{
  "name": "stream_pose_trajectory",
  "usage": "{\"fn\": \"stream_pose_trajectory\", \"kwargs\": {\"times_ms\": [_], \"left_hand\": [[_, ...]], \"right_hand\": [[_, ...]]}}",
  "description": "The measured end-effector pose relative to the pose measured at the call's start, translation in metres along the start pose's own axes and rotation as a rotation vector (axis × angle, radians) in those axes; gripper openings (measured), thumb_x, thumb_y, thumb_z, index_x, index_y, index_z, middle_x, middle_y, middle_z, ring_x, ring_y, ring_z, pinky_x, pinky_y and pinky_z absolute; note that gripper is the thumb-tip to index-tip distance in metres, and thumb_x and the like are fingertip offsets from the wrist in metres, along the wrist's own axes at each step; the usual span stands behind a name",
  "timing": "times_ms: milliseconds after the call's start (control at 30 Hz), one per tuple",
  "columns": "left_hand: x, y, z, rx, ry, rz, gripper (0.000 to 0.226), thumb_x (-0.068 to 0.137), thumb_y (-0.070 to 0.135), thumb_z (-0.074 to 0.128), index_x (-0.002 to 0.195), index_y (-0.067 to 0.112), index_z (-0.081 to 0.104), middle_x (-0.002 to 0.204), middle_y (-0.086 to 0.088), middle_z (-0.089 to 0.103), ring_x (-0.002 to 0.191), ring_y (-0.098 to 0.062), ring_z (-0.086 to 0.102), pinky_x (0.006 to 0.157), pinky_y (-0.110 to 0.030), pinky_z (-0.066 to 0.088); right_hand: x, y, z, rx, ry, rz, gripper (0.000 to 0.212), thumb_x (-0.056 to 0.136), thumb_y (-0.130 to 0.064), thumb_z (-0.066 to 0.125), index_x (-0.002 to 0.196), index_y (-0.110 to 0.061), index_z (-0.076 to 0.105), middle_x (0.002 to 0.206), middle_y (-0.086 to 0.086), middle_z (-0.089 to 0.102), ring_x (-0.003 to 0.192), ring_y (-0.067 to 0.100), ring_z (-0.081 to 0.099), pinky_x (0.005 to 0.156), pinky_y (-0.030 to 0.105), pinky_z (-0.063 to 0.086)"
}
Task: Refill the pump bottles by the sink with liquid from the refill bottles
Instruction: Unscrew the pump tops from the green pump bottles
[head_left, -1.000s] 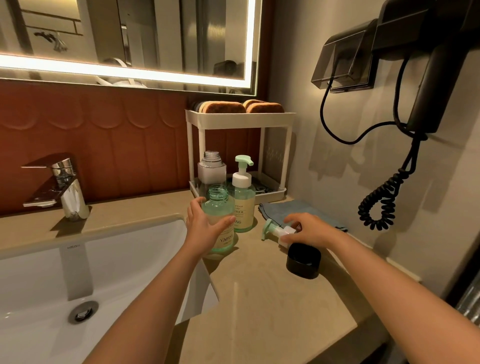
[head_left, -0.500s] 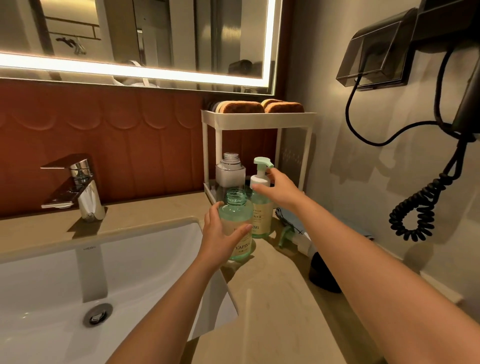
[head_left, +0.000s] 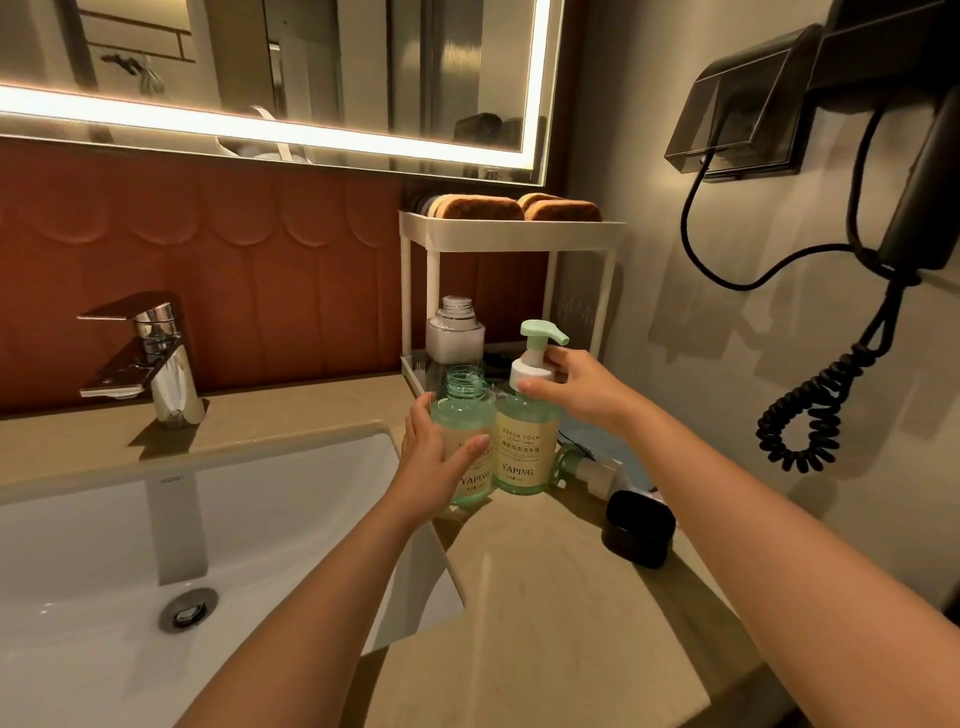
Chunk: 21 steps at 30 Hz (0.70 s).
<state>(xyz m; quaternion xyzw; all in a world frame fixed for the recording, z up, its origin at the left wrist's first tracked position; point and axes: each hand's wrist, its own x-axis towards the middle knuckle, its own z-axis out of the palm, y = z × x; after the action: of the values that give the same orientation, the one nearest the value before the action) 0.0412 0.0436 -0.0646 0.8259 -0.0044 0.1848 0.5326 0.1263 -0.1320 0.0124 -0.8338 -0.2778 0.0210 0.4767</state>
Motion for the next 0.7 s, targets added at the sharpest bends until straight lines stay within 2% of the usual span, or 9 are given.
{"fn": "stream_pose_trajectory", "kwargs": {"times_ms": [133,233,367,467,567,700], "left_hand": [[-0.001,0.003,-0.002,0.076,-0.021,0.004,0.084,0.086,0.042,0.058,0.146,0.017,0.003,0.152,-0.005,0.014,0.139,-0.023,0.019,0.113,-0.045,0.026],[-0.003,0.008,-0.004,0.093,-0.020,-0.043,0.089,0.085,0.050,0.055,0.147,0.018,0.001,0.154,-0.004,0.009,0.141,-0.024,0.013,0.114,-0.048,0.021],[-0.014,0.016,-0.006,0.003,-0.016,-0.099,0.099,0.077,0.061,0.052,0.148,0.022,-0.005,0.157,-0.003,0.001,0.143,-0.025,0.006,0.115,-0.050,0.016],[-0.032,0.027,-0.007,0.029,0.039,-0.067,0.103,0.073,0.073,0.048,0.148,0.021,0.000,0.157,-0.003,0.005,0.143,-0.024,0.008,0.114,-0.048,0.014],[-0.054,0.034,-0.010,0.064,0.069,0.018,0.098,0.070,0.068,0.045,0.147,0.024,0.005,0.155,0.000,0.010,0.141,-0.021,0.012,0.115,-0.049,0.016],[-0.084,0.041,-0.013,0.093,-0.091,0.100,0.104,0.062,0.069,0.062,0.145,0.033,0.010,0.151,0.006,0.019,0.137,-0.016,0.022,0.112,-0.046,0.026]], "right_hand": [[-0.019,-0.003,-0.003,0.024,-0.042,0.008,0.047,0.084,-0.027,0.066,0.127,-0.020,0.050,0.112,-0.012,0.059,0.108,0.008,0.056,0.089,0.027,0.044],[-0.035,-0.007,-0.002,0.023,-0.063,-0.006,0.044,0.084,-0.028,0.066,0.125,-0.024,0.050,0.111,-0.016,0.060,0.107,0.004,0.056,0.094,0.030,0.044],[-0.055,-0.015,0.001,-0.007,-0.054,-0.024,0.052,0.083,-0.028,0.067,0.131,-0.020,0.048,0.111,-0.018,0.058,0.102,-0.003,0.054,0.088,0.025,0.042],[-0.073,-0.022,0.005,0.013,-0.026,-0.044,0.050,0.079,-0.028,0.070,0.126,-0.023,0.052,0.112,-0.016,0.060,0.103,-0.001,0.056,0.087,0.025,0.044],[-0.089,-0.028,0.011,0.027,0.000,-0.067,0.045,0.075,-0.030,0.074,0.116,-0.029,0.056,0.105,-0.020,0.062,0.099,-0.004,0.057,0.083,0.020,0.045],[-0.107,-0.037,0.020,0.014,0.048,-0.090,0.047,0.070,-0.031,0.078,0.112,-0.029,0.058,0.103,-0.017,0.063,0.099,-0.001,0.058,0.083,0.021,0.046]]}}
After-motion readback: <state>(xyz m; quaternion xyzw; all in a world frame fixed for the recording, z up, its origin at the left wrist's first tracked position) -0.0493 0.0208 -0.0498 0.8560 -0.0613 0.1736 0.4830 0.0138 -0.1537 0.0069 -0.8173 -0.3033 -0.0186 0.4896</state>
